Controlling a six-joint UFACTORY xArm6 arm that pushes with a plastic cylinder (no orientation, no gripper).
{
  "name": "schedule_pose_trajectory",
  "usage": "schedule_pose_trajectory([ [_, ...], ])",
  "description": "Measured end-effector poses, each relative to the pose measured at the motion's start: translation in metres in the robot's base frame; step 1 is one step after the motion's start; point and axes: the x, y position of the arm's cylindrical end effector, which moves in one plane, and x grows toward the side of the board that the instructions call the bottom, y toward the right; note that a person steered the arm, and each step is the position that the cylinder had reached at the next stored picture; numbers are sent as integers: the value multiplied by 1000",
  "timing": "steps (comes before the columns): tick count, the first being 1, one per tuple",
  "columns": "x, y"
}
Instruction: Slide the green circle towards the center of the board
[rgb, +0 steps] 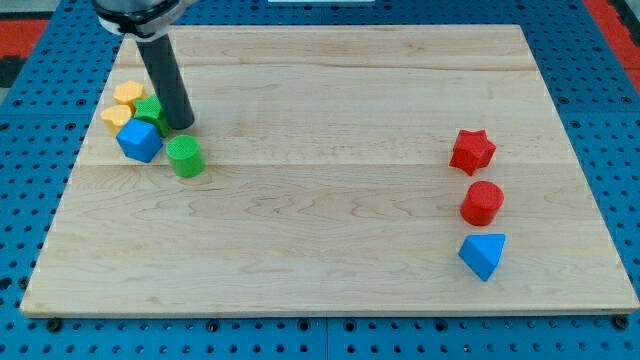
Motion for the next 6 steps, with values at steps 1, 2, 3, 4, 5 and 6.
schedule_pose_trajectory([
  [1,8,6],
  [2,32,-3],
  [3,56,-25],
  [4,75,-56],
  [5,103,-20],
  [6,70,66],
])
